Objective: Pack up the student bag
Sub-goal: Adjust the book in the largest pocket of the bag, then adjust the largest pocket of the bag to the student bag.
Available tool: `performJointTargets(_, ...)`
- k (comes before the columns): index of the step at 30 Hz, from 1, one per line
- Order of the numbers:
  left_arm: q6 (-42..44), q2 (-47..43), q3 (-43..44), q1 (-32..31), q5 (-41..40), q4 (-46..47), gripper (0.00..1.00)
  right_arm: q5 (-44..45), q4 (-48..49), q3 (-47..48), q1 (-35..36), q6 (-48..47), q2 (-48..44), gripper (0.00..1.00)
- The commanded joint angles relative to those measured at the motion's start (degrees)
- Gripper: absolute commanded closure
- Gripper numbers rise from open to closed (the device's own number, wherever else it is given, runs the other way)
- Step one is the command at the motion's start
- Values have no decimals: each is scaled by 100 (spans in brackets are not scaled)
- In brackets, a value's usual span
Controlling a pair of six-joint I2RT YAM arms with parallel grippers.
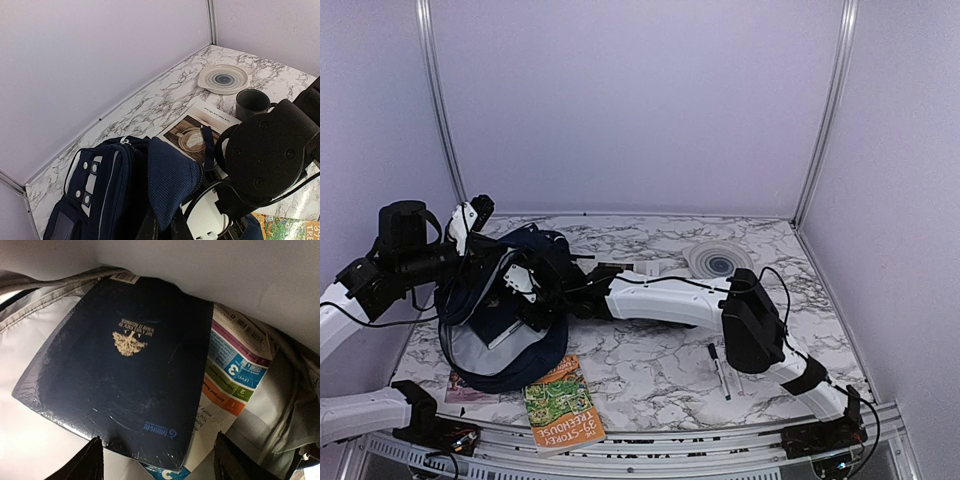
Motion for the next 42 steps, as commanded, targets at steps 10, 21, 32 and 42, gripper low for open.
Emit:
performJointTargets(10,-128,-106,209,-79,-100,851,100,-2074,-161,-1774,686,-365,-1602,20)
performJointTargets(21,-85,-81,200,-78,-229,824,100,-1228,-1932,-238,1003,-1172,-454,24)
performJointTargets(32,-79,8,225,-80,-256,778,100,-130,-1690,-1735,621,-1257,-1473,100)
performJointTargets(42,-150,129,236,-78,-188,776,100,-420,-1625,-2349,301,-569,-2430,50)
